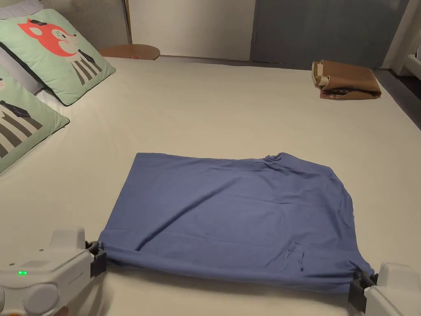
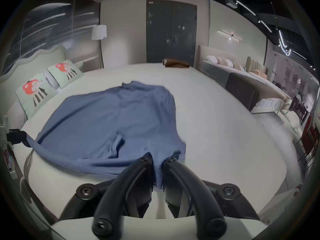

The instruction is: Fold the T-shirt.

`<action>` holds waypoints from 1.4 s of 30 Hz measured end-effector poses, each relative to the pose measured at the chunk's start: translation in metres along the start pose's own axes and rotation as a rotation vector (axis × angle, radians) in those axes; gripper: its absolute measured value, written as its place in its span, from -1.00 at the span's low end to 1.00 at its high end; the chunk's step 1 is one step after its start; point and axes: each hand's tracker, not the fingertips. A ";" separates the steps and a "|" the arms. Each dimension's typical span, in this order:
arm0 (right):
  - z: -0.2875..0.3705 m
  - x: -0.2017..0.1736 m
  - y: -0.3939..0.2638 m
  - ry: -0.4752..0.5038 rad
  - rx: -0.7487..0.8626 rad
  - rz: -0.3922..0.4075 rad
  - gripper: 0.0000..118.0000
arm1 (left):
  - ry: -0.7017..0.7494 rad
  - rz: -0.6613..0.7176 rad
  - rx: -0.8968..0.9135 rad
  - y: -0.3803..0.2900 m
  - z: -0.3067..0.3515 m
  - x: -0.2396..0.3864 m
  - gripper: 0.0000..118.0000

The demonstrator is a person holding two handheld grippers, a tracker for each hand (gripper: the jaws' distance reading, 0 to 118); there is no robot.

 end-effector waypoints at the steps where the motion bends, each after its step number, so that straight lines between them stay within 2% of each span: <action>1: -0.004 0.000 0.011 0.001 0.014 0.002 -0.85 | 0.005 -0.006 0.012 0.012 -0.003 0.004 -0.97; 8: -0.055 -0.004 0.067 -0.007 0.070 0.002 -0.85 | 0.014 -0.022 0.052 0.076 -0.046 0.017 -0.97; 14: -0.112 -0.012 0.104 -0.039 0.027 0.033 -0.85 | 0.027 -0.033 0.002 0.110 -0.109 0.029 -0.97; 23: -0.200 -0.011 0.105 -0.041 -0.171 0.013 -0.84 | 0.089 -0.043 -0.181 0.103 -0.194 0.044 -0.97; 26: -0.210 -0.010 0.097 -0.047 -0.222 -0.007 -0.84 | 0.094 -0.034 -0.189 0.097 -0.195 0.048 -0.97; 30: -0.204 -0.009 0.099 -0.045 -0.205 -0.026 -0.81 | 0.085 -0.065 -0.195 0.105 -0.186 0.050 -0.94; 31: -0.197 -0.009 0.103 -0.037 -0.203 -0.030 -0.74 | 0.077 -0.066 -0.193 0.107 -0.181 0.051 -0.80; 32: -0.185 -0.011 0.108 -0.028 -0.182 -0.036 -0.61 | 0.070 -0.060 -0.184 0.109 -0.173 0.053 -0.57; 33: -0.174 -0.011 0.112 -0.024 -0.135 -0.043 -0.39 | 0.061 -0.047 -0.160 0.113 -0.167 0.051 -0.25; 34: -0.160 -0.011 0.117 -0.014 -0.074 -0.047 -0.10 | 0.033 -0.039 -0.110 0.116 -0.154 0.054 0.21; 35: -0.144 -0.011 0.123 0.001 -0.019 -0.050 0.12 | 0.017 -0.029 -0.067 0.120 -0.141 0.058 0.55; 36: -0.137 -0.008 0.126 0.017 0.016 -0.053 0.33 | 0.004 -0.026 -0.022 0.124 -0.128 0.062 0.80; 37: -0.119 -0.009 0.132 0.036 0.060 -0.052 0.59 | -0.016 -0.018 0.035 0.128 -0.110 0.063 0.83; 38: -0.099 -0.010 0.137 0.049 0.118 -0.054 0.73 | -0.021 -0.026 0.099 0.132 -0.091 0.070 0.83; 40: -0.064 -0.017 0.142 0.054 0.217 -0.049 0.84 | -0.038 -0.043 0.228 0.134 -0.052 0.081 0.83; 42: -0.031 -0.021 0.146 0.055 0.306 -0.023 0.86 | -0.044 -0.055 0.355 0.131 -0.016 0.091 0.83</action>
